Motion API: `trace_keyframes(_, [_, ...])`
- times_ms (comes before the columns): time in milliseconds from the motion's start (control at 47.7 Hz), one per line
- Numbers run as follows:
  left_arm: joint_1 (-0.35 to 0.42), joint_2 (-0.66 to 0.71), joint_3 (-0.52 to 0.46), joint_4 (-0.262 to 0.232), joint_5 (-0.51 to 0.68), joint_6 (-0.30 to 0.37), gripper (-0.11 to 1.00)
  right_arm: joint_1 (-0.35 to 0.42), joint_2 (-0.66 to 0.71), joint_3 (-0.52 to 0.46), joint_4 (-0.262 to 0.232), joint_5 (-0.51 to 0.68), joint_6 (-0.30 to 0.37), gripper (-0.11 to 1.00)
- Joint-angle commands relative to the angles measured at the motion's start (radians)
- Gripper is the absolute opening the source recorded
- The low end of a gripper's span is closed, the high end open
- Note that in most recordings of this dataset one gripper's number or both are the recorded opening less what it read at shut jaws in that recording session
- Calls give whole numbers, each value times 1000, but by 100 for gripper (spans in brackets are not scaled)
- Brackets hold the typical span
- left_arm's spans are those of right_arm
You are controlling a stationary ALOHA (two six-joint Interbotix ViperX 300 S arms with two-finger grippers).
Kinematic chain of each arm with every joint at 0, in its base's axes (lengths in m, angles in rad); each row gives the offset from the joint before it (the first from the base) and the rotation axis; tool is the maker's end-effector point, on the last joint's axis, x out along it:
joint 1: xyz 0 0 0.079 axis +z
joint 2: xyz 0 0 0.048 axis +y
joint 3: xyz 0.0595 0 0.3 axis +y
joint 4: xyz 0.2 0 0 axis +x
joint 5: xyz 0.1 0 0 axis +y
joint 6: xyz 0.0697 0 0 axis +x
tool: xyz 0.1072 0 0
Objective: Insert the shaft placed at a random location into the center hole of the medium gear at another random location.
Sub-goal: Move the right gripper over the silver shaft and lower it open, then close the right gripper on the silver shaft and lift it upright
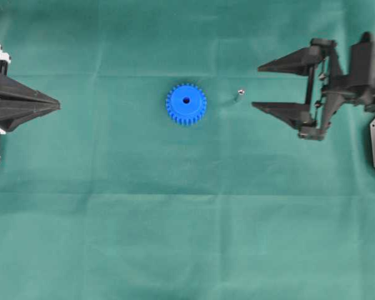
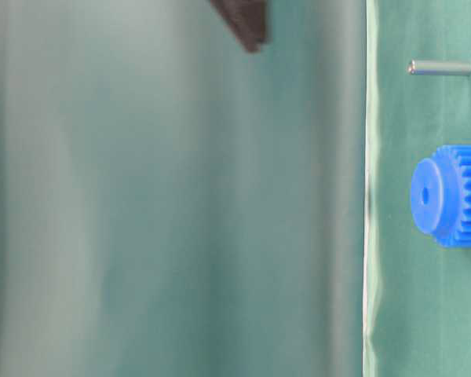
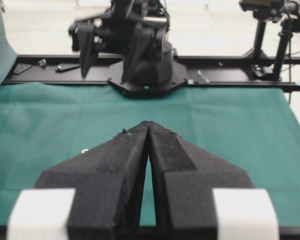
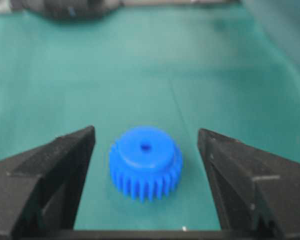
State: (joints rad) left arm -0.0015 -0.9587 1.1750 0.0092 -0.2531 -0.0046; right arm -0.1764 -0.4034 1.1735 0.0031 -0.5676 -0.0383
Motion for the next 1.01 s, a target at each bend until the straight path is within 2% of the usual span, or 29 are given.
trace_keyframes(0, [3,8,-23,3,-5,2,0,-17,71,-21,9,-44,-15,86])
trace_keyframes(336, [3,8,-21,3,-5,6,0,-46,265,-26,41,-164,-15,85])
trace_keyframes(629, [3,9,-20,3,-5,6,0,-54,403,-37,75,-195,-15,85])
trace_keyframes(986, [3,9,-18,3,-5,6,0,-54,472,-43,95,-235,-15,77])
